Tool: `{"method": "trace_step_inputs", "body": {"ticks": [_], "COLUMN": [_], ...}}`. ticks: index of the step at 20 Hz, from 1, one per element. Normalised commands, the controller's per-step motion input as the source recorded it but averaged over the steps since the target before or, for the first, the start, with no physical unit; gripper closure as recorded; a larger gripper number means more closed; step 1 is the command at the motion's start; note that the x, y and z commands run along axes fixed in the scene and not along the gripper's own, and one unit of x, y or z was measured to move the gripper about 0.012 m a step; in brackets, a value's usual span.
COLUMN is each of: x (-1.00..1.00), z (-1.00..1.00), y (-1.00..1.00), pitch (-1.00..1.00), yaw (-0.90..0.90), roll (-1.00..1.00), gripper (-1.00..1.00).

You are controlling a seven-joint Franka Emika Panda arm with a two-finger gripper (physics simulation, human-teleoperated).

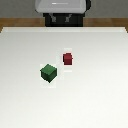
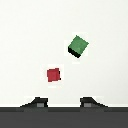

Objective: Place the red cube on top of the green cube.

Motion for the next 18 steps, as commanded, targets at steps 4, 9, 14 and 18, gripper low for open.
{"method": "trace_step_inputs", "body": {"ticks": [4, 9, 14, 18], "x": [0.00, 0.00, 0.20, 0.50], "z": [0.00, 0.00, 0.00, 0.00], "y": [0.00, 0.00, 0.20, 0.00], "pitch": [0.00, 0.00, 0.00, 0.00], "yaw": [0.00, 0.00, 0.00, 0.00], "roll": [0.00, 0.00, 0.00, 0.00], "gripper": [-1.00, -1.00, -1.00, -1.00]}}
